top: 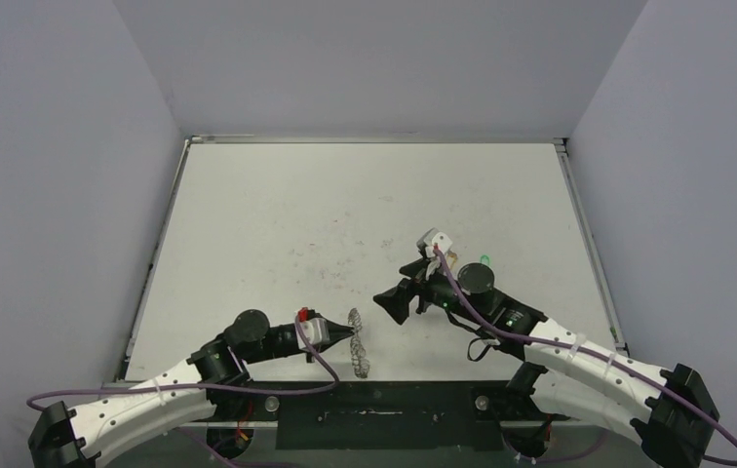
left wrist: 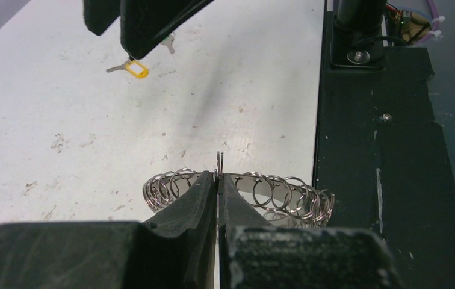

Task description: Put the keys on the keyring

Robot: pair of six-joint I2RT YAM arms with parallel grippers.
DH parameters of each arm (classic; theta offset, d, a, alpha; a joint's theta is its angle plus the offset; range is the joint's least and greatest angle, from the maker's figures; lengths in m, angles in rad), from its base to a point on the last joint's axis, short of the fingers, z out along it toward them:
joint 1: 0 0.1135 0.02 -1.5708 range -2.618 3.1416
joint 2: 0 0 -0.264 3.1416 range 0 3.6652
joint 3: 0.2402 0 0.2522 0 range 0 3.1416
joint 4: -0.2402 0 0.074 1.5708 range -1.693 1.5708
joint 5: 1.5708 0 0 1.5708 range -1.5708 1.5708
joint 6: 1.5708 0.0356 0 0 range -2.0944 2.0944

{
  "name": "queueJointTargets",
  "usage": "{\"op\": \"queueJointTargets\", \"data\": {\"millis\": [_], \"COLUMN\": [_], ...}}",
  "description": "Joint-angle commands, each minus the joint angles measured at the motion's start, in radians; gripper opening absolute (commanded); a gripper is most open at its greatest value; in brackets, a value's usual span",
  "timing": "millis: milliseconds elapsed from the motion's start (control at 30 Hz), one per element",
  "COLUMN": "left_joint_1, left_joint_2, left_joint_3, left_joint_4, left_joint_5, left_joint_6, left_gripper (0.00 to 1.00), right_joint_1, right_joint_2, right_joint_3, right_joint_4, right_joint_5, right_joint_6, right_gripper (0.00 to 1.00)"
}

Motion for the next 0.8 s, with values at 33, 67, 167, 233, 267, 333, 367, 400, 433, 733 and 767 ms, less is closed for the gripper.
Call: {"op": "queueJointTargets", "data": {"millis": [33, 67, 167, 233, 267, 333, 367, 400, 433, 733, 767], "left_joint_1": [-0.003, -0.003, -0.002, -0.002, -0.003, -0.003, -0.003, -0.003, -0.004, -0.005, -0.004], "left_joint_2": [0.009, 0.016, 0.031, 0.036, 0.037, 0.037, 0.036, 0.035, 0.035, 0.045, 0.047], "left_joint_3": [-0.004, -0.008, -0.012, -0.011, -0.012, -0.013, -0.015, -0.016, -0.016, -0.015, -0.014], "left_joint_4": [0.231, 0.262, 0.292, 0.281, 0.277, 0.269, 0.269, 0.271, 0.270, 0.256, 0.254], "left_joint_5": [-0.066, -0.068, -0.068, -0.071, -0.071, -0.067, -0.064, -0.058, -0.052, -0.012, -0.011], "left_joint_6": [-0.088, -0.100, -0.116, -0.116, -0.116, -0.120, -0.123, -0.125, -0.126, -0.135, -0.135], "left_gripper": [0.00, 0.00, 0.00, 0.00, 0.00, 0.00, 0.00, 0.00, 0.00, 0.00, 0.00], "right_joint_1": [-0.016, -0.019, -0.031, -0.047, -0.061, -0.103, -0.130, -0.159, -0.194, -0.455, -0.476], "right_joint_2": [-0.020, -0.023, -0.030, -0.021, -0.011, 0.013, 0.029, 0.053, 0.076, 0.321, 0.344], "right_joint_3": [0.046, 0.042, 0.047, 0.069, 0.082, 0.098, 0.105, 0.113, 0.123, 0.221, 0.228], "right_joint_4": [-0.069, -0.074, -0.126, -0.209, -0.260, -0.324, -0.348, -0.380, -0.411, -0.490, -0.479], "right_joint_5": [0.090, 0.105, 0.209, 0.344, 0.394, 0.441, 0.455, 0.474, 0.489, 0.386, 0.356], "right_joint_6": [0.057, 0.063, 0.110, 0.159, 0.173, 0.189, 0.199, 0.214, 0.234, 0.201, 0.191], "right_gripper": [1.00, 1.00, 1.00, 1.00, 1.00, 1.00, 1.00, 0.98, 0.96, 0.90, 0.88]}}
